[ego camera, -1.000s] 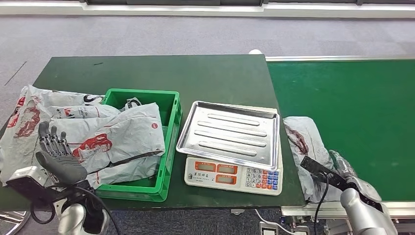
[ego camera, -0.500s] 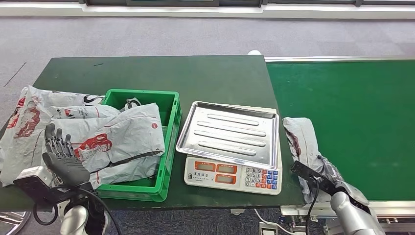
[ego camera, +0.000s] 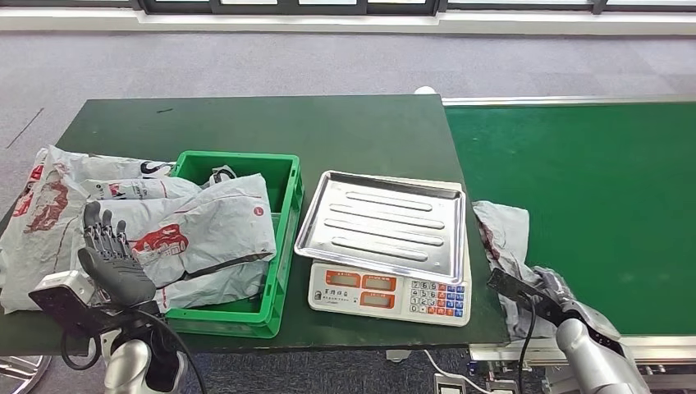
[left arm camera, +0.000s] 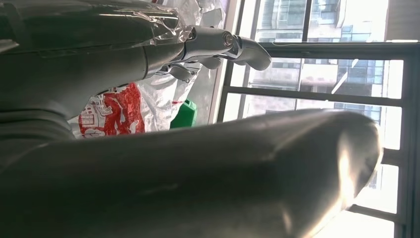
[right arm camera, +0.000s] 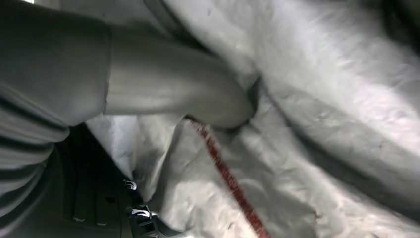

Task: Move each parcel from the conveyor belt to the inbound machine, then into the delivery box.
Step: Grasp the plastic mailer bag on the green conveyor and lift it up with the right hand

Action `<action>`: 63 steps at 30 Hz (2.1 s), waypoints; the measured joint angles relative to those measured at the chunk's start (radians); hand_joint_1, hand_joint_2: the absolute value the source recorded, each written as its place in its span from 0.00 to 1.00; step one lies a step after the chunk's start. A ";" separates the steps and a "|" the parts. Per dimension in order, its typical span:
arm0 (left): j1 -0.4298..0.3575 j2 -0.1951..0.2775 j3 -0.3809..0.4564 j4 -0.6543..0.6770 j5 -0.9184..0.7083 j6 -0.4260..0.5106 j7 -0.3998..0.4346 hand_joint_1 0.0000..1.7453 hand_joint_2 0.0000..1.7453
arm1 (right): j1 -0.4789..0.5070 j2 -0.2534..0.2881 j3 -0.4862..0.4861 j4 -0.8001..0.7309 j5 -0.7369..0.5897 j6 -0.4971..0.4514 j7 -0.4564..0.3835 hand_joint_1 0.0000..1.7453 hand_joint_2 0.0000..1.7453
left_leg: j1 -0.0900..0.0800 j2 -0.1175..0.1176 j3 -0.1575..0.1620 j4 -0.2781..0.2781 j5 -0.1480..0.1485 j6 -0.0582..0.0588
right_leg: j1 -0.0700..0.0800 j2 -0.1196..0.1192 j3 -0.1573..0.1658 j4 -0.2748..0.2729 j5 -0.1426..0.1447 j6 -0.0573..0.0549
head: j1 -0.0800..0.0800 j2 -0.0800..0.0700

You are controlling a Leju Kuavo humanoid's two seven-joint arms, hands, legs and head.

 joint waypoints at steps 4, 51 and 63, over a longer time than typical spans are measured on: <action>0.000 0.002 0.000 -0.001 0.000 0.001 0.000 0.00 0.00 | 0.008 0.000 0.007 -0.015 -0.006 -0.013 0.000 1.00 1.00 | 0.001 0.000 0.000 0.000 0.000 -0.001 | 0.001 0.000 0.000 0.000 0.000 0.000 | 0.000 0.000; 0.076 0.000 0.000 -0.068 0.016 -0.001 -0.036 0.00 0.00 | 0.455 0.097 -0.110 -1.124 -0.036 -0.441 -0.021 1.00 1.00 | 0.000 -0.003 -0.012 0.000 0.000 -0.001 | -0.001 -0.002 -0.011 0.000 -0.001 -0.001 | 0.000 0.000; 0.074 0.000 0.000 -0.058 0.016 -0.010 -0.039 0.00 0.00 | 0.453 0.109 -0.110 -1.161 -0.025 -0.453 -0.010 1.00 1.00 | 0.000 -0.002 -0.012 0.000 0.000 -0.001 | -0.001 -0.002 -0.011 0.000 -0.001 -0.001 | 0.000 0.000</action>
